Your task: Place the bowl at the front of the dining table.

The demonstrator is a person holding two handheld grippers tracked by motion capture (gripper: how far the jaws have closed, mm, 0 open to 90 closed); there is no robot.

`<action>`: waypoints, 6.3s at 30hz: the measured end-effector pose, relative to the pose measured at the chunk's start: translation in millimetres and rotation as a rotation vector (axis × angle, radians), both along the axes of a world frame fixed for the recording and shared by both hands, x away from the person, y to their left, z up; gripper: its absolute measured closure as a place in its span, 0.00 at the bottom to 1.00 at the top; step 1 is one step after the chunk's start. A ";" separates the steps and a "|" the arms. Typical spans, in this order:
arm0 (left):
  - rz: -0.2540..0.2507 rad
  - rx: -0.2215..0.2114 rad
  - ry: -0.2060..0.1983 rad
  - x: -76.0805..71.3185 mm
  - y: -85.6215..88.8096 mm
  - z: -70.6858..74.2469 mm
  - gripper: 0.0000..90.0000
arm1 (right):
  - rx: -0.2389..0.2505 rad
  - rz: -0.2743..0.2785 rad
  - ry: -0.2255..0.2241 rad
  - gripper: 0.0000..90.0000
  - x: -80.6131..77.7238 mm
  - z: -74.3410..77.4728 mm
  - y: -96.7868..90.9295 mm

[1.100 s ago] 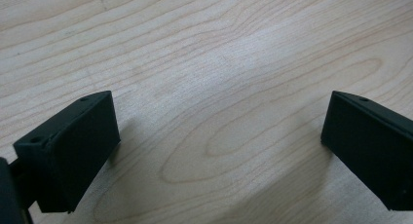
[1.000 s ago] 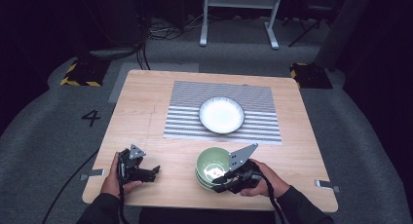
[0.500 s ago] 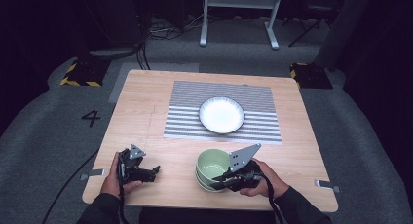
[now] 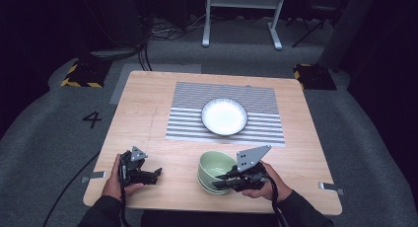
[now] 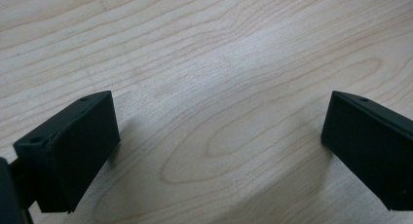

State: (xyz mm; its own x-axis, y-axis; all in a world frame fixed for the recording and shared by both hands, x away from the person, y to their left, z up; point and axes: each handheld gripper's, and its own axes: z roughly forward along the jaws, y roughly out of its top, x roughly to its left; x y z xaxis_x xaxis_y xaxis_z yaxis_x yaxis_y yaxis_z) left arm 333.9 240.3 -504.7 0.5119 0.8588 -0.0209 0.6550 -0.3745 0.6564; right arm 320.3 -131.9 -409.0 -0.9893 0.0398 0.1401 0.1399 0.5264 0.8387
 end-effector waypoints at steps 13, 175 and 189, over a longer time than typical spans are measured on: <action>0.001 -0.001 0.000 0.0 -0.1 -0.1 0.00 | 0.050 -0.042 -0.008 0.92 -0.9 3.9 -1.8; -0.003 0.000 -0.001 0.3 0.1 0.0 0.00 | -0.116 -0.568 -0.083 0.92 172.4 -25.3 15.3; -0.003 0.000 0.000 0.2 0.1 0.0 0.00 | -0.159 -0.563 -0.118 0.92 175.4 -29.8 19.2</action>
State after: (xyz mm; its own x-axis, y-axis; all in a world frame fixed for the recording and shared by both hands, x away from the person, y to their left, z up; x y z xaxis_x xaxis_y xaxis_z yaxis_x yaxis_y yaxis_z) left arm 334.1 240.3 -504.7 0.5143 0.8573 -0.0213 0.6539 -0.3760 0.6566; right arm 495.7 -112.6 -438.8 -0.8184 0.5743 -0.0205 0.3442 0.5184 0.7828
